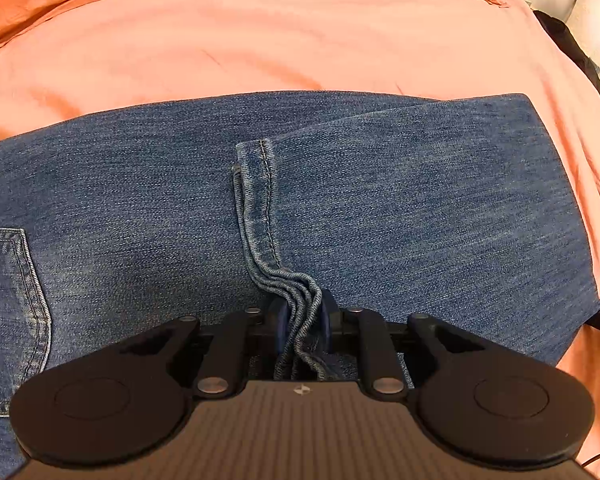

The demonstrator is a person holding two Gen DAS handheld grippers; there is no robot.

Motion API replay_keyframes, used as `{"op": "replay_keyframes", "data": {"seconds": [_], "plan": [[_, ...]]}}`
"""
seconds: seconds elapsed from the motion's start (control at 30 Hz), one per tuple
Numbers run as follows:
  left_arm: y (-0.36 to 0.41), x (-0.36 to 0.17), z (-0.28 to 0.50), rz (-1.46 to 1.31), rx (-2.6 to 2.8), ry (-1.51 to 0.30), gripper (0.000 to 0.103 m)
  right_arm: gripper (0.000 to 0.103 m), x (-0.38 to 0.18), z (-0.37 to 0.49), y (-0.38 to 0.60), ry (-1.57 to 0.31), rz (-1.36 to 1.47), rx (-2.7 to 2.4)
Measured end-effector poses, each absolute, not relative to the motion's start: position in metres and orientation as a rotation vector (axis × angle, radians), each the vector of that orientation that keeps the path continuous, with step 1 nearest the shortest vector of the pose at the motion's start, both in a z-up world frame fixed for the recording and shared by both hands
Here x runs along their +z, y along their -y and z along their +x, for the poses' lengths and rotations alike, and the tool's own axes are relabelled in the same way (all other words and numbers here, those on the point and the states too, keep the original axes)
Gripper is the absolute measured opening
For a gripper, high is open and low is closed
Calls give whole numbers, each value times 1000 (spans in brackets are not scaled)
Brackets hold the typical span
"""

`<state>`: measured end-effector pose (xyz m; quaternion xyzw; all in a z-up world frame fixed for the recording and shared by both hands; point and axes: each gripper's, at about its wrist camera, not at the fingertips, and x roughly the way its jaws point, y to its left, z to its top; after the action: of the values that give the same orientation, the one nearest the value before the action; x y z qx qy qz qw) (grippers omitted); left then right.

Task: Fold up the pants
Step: 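Open the right gripper and release the folded legs onto the jeans, then grasp the drawstring waistband with the left gripper and lift it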

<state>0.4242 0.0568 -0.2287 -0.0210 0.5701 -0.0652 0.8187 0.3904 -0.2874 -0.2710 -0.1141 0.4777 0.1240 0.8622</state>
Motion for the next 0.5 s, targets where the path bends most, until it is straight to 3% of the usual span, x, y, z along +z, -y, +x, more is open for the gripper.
{"op": "replay_keyframes", "data": {"seconds": [0.27, 0.33, 0.37, 0.4, 0.5], "plan": [[-60, -223, 420, -11, -186, -1191, 25, 0, -272, 382, 299, -1049, -265, 189], [-62, -214, 415, 32, -189, -1177, 43, 0, -264, 380, 309, -1063, -227, 197], [-65, -210, 412, 62, -181, -1167, 60, 0, -258, 378, 312, -1058, -235, 198], [-70, -205, 408, 86, -178, -1147, 64, 0, -253, 376, 313, -1052, -251, 197], [-98, -189, 393, 68, -191, -1120, 65, 0, -238, 371, 313, -1036, -264, 202]]}}
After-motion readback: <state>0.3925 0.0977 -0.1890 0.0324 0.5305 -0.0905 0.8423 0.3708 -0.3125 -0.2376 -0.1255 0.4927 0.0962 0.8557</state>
